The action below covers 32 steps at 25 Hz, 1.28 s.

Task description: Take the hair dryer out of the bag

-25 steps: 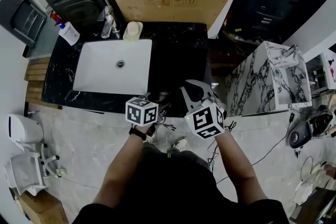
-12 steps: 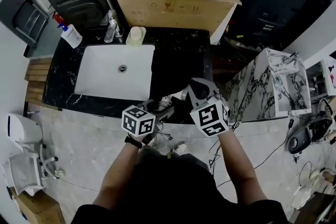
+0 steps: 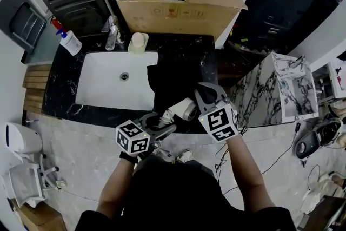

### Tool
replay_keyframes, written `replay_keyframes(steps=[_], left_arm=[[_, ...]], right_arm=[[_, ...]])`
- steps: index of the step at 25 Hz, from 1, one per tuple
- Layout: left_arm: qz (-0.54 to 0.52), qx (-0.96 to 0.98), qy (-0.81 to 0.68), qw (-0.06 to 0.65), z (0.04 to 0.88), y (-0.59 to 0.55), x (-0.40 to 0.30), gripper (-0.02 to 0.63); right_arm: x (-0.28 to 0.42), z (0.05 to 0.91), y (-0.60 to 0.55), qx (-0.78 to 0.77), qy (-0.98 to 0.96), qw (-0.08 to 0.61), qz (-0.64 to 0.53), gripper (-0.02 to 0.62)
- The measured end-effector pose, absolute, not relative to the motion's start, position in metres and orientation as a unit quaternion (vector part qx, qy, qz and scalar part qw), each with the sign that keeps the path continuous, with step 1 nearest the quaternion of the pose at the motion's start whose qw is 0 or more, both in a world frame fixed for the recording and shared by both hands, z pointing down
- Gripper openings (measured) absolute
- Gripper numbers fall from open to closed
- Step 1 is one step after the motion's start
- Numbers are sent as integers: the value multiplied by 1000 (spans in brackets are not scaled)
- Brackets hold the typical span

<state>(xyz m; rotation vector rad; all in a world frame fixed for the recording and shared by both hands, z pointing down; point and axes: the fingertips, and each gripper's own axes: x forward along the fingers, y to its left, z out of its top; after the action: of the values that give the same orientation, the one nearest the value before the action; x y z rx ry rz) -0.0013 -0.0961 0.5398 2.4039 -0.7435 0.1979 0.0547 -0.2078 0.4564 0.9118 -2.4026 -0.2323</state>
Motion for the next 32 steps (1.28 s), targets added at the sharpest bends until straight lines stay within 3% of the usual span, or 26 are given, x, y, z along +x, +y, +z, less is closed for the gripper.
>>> replay_keyframes(steps=[32], left_arm=[[32,950,-150,270,503,-48,-11,224]], right_arm=[[88,450,-223,409,-850,318,-97,34]])
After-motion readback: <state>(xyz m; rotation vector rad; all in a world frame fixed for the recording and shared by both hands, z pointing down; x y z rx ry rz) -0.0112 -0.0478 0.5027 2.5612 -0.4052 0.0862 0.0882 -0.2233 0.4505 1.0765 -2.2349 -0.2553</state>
